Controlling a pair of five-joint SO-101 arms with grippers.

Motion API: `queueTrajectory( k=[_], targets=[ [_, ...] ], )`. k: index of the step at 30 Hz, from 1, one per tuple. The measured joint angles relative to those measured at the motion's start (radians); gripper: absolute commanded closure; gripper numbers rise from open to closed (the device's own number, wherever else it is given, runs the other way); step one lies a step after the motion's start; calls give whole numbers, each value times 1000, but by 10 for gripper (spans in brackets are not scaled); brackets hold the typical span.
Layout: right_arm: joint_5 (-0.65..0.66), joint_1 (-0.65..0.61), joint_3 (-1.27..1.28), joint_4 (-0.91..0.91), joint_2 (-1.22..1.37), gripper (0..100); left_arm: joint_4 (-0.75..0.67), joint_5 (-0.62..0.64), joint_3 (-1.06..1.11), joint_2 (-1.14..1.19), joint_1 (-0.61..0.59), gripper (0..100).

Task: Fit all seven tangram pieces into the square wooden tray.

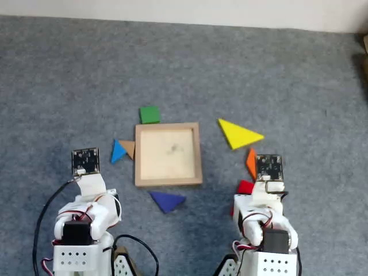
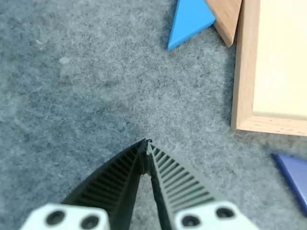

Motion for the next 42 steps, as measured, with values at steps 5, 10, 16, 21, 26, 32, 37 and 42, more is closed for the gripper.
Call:
queueTrajectory(
  k=[5, 10, 16, 21, 26, 32, 37, 42],
  targets=[
    [0, 0, 0, 0, 0, 993, 0, 0, 0, 0, 0, 995],
    [0, 0, 0, 0, 0, 993, 0, 0, 0, 0, 0, 995],
    [0, 0, 0, 0, 0, 993, 0, 0, 0, 0, 0, 995],
    [0, 0, 0, 0, 0, 993, 0, 0, 0, 0, 0, 995],
    [0, 0, 0, 0, 0, 993, 0, 0, 0, 0, 0, 995],
    [0, 0, 0, 0, 0, 993, 0, 0, 0, 0, 0, 995],
    [0, 17, 0, 0, 0, 990, 0, 0, 0, 0, 0, 995],
    [58, 52, 0, 0, 0, 993, 0, 0, 0, 0, 0, 995]
  ],
)
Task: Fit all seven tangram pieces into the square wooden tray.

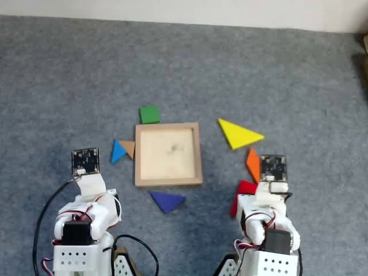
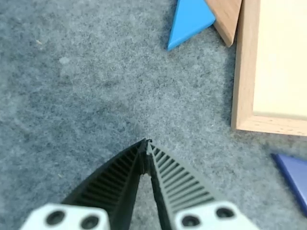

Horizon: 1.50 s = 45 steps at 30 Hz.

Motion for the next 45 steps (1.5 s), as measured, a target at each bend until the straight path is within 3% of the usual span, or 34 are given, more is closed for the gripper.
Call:
queueTrajectory(
  k=[5, 13, 20, 26, 33, 41, 45],
  targets=[
    [198, 44, 0, -20, 0, 993, 0, 0, 0, 0, 0, 995],
    [115, 86, -34, -89, -2, 993, 0, 0, 0, 0, 0, 995],
    [81, 91, -293, 15, 11, 992, 0, 0, 0, 0, 0, 995],
    [75, 89, -534, 25, 304, 975, 0, 0, 0, 0, 0, 995],
    [-83, 89, -740, 25, 760, 804, 0, 0, 0, 0, 0, 995],
    [-130, -40, -830, 25, 1074, 800, 0, 0, 0, 0, 0, 995],
    [-293, -126, -839, 21, 1189, 800, 0, 0, 0, 0, 0, 995]
  ],
)
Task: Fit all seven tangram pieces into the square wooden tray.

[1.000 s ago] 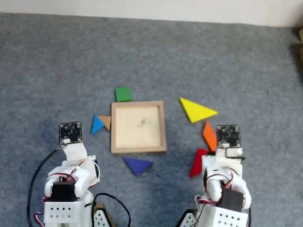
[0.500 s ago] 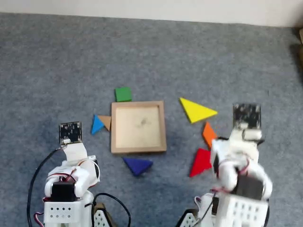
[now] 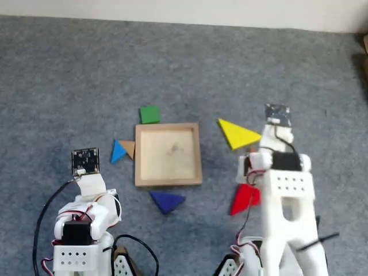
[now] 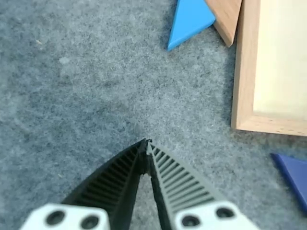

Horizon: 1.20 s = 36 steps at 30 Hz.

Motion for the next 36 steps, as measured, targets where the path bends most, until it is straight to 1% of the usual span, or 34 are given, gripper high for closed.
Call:
queueTrajectory(
  k=[3, 6, 8, 12, 16, 23, 30, 36],
  targets=[
    [-172, -46, 0, -46, 80, 800, 0, 0, 0, 0, 0, 995],
    [-319, -57, 0, -127, 138, 800, 0, 0, 0, 0, 0, 995],
    [-359, -57, 0, -163, 172, 800, 0, 0, 0, 0, 0, 995],
    [-410, -57, 0, -175, 206, 799, 0, 0, 0, 0, 0, 995],
    [-557, -58, 0, -175, 261, 799, 0, 0, 0, 0, 0, 995],
    [-644, -58, -2, -186, 376, 794, 0, 0, 0, 0, 0, 995],
    [-681, -63, -26, -192, 420, 638, 0, 0, 0, 0, 0, 995],
    [-684, -61, -26, -190, 420, 633, 0, 0, 0, 0, 0, 995]
  ],
)
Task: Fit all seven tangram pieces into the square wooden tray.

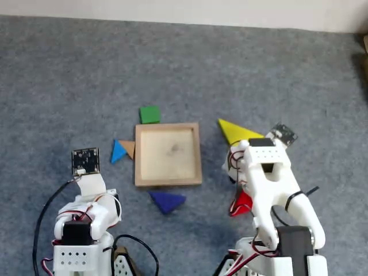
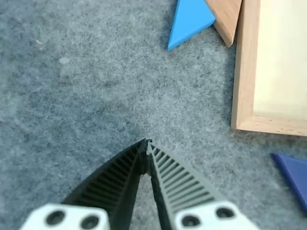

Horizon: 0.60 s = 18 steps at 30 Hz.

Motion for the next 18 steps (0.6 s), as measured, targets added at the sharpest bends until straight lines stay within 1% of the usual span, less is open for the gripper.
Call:
queueTrajectory(
  k=[5, 10, 14, 18],
  targets=[
    [-6, 5, 0, 0, 0, 633, 0, 0, 0, 0, 0, 995],
    [-6, 55, 2, -8, 18, 633, 0, 0, 0, 0, 0, 995],
    [-6, 101, 25, -68, 20, 633, 0, 0, 0, 0, 0, 995],
    [-6, 101, 81, -123, 20, 634, 0, 0, 0, 0, 0, 995]
  ],
)
